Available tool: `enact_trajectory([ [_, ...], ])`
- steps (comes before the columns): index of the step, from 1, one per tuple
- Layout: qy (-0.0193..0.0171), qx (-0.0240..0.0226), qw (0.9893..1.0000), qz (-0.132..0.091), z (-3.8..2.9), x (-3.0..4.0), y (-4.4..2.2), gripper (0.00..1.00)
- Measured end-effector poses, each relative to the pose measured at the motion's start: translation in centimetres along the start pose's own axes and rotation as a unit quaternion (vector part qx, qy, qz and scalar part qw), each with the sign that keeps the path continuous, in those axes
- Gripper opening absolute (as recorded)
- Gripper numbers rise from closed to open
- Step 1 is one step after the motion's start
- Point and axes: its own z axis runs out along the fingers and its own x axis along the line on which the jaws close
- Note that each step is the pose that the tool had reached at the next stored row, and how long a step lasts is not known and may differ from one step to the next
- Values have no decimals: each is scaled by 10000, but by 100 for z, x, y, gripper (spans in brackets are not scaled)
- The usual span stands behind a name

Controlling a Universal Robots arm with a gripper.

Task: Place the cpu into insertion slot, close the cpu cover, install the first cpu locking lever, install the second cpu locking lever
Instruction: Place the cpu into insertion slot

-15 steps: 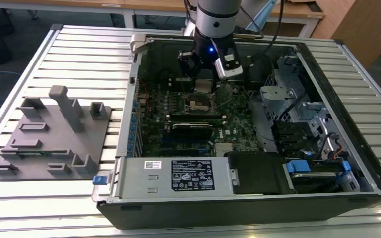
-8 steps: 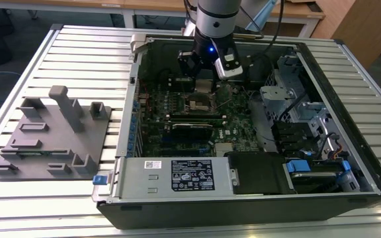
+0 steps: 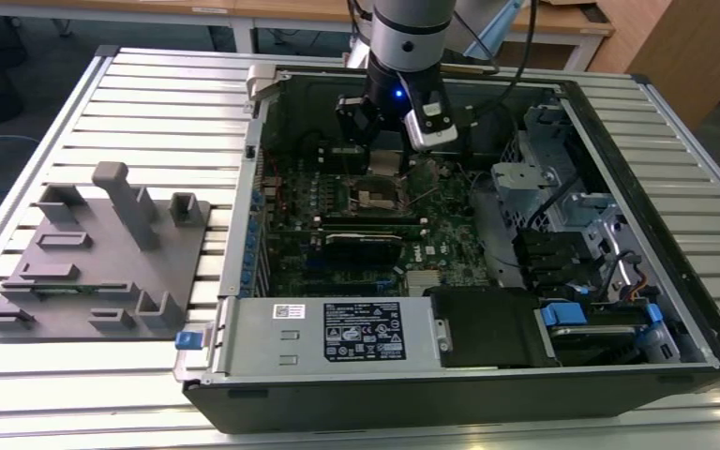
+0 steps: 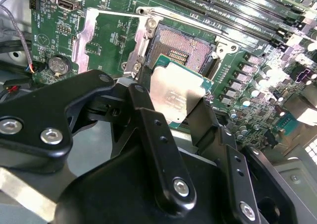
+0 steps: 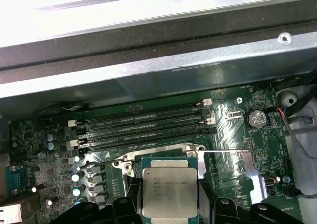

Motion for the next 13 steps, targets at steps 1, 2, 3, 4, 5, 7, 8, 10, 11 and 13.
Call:
enact_trajectory([
  [1, 0, 0, 10000, 0, 0, 0, 0, 54],
  [2, 0, 0, 10000, 0, 0, 0, 0, 54],
  [3, 0, -1, 10000, 1, 0, 0, 0, 54],
  [4, 0, 0, 10000, 1, 0, 0, 0, 54],
  [5, 0, 0, 10000, 1, 0, 0, 0, 54],
  [7, 0, 0, 10000, 1, 0, 0, 0, 54],
  [8, 0, -1, 10000, 5, 0, 0, 0, 54],
  [10, -3, 0, 10000, 30, 1, 0, 0, 54],
  [11, -6, 0, 10000, 60, 2, 0, 0, 54],
  [13, -12, 0, 9999, 139, 3, 0, 0, 54],
])
